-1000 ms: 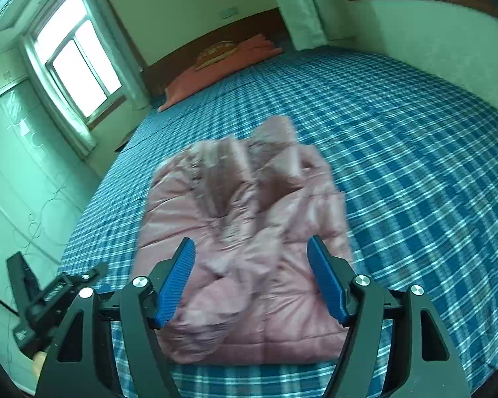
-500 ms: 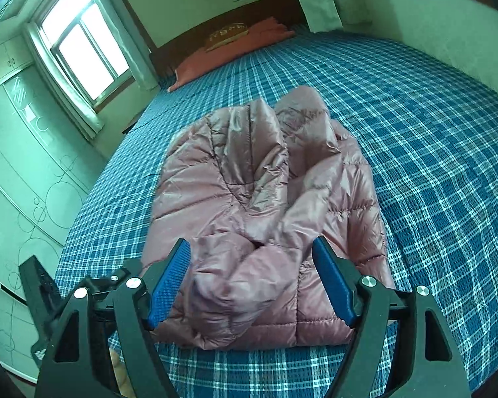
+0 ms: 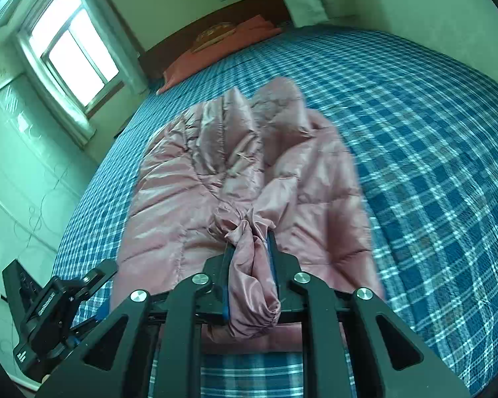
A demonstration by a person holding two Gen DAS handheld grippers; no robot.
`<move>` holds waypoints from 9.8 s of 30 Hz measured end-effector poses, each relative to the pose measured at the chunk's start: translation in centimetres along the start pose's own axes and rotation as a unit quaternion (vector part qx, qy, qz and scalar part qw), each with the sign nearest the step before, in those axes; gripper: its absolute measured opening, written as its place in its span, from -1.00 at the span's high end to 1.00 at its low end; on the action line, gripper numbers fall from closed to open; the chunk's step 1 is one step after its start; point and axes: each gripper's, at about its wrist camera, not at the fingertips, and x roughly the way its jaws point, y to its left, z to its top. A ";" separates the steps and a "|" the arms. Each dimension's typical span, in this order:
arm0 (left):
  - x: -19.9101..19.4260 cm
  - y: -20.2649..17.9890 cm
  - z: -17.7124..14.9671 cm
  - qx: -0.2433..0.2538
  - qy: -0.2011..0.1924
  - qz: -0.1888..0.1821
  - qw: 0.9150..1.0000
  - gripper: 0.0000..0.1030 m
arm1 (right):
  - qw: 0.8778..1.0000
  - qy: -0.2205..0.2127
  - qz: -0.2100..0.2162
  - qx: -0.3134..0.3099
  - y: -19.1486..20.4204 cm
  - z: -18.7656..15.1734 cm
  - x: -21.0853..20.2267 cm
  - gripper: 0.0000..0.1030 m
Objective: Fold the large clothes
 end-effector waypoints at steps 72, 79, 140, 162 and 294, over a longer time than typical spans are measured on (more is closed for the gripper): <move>16.3 -1.3 9.3 -0.044 0.101 -0.001 0.994 -0.74 | 0.989 0.058 0.095 0.097 -9.6 9.2 13.0 -0.58; 16.9 -1.5 8.9 -0.029 0.098 -0.004 0.995 -0.50 | 0.979 0.068 0.153 0.120 -9.9 8.1 13.7 -0.04; 15.3 7.4 28.2 -0.038 0.031 0.006 0.999 -0.28 | 0.952 0.110 0.257 0.127 8.5 17.7 30.1 -0.30; 9.0 8.5 20.2 -0.053 0.054 -0.010 0.997 -0.60 | 0.944 0.148 0.262 0.138 5.1 9.6 23.5 -0.44; -10.3 -7.0 6.6 0.241 -0.186 0.249 0.919 -0.85 | 0.981 -0.099 -0.012 -0.169 15.1 -4.6 -7.2 -0.52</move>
